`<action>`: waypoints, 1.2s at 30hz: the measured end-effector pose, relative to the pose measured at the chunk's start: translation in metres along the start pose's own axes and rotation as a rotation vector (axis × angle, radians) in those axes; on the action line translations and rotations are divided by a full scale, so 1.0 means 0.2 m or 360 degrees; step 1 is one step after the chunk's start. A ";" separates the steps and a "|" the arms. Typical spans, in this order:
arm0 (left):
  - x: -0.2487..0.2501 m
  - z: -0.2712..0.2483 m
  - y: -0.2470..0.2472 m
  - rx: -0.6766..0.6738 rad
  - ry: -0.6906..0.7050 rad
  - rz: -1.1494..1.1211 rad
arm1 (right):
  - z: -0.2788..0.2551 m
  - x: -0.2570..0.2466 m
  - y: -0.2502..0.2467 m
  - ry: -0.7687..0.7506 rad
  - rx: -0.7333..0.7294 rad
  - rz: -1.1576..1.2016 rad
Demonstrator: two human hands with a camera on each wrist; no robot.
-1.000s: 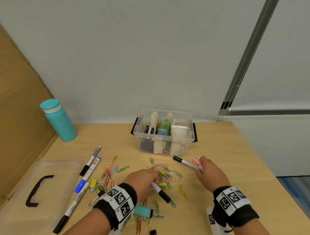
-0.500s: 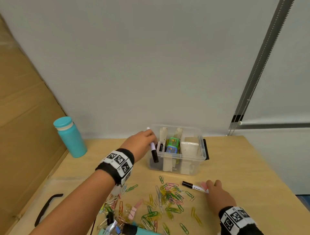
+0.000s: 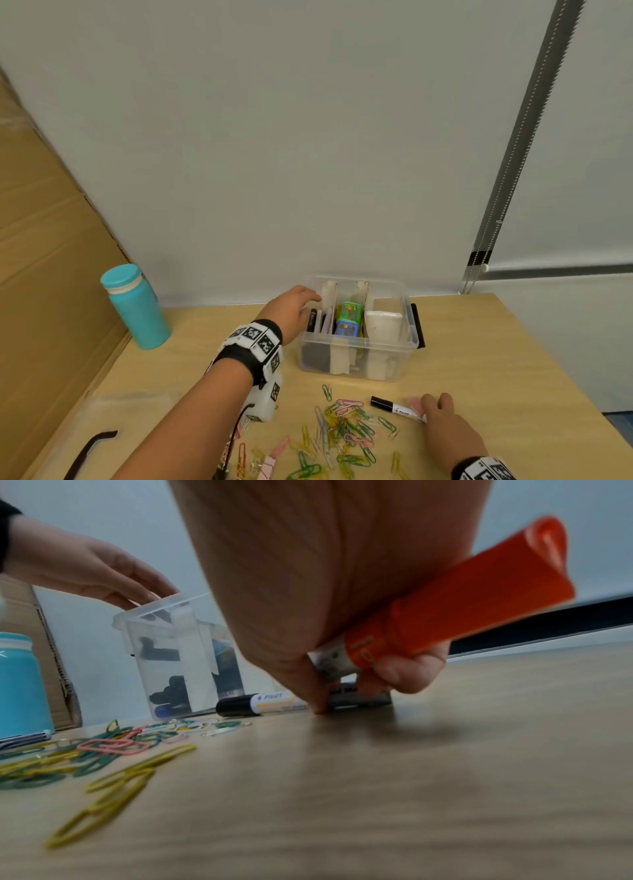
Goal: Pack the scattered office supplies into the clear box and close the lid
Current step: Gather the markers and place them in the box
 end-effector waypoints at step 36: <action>-0.27 -0.92 0.20 0.0010 -0.0458 -0.0260 | 0.15 -1.19 -0.50 -0.0879 0.0677 -0.0120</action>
Point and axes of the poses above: each hand's wrist, its own z-axis towards the middle knuckle, its own y-axis out of the palm, x = y × z, the point moved 9 cm from there along z, towards the middle knuckle, and after that the axes turned 3 degrees about z, right-handed, at the moved point
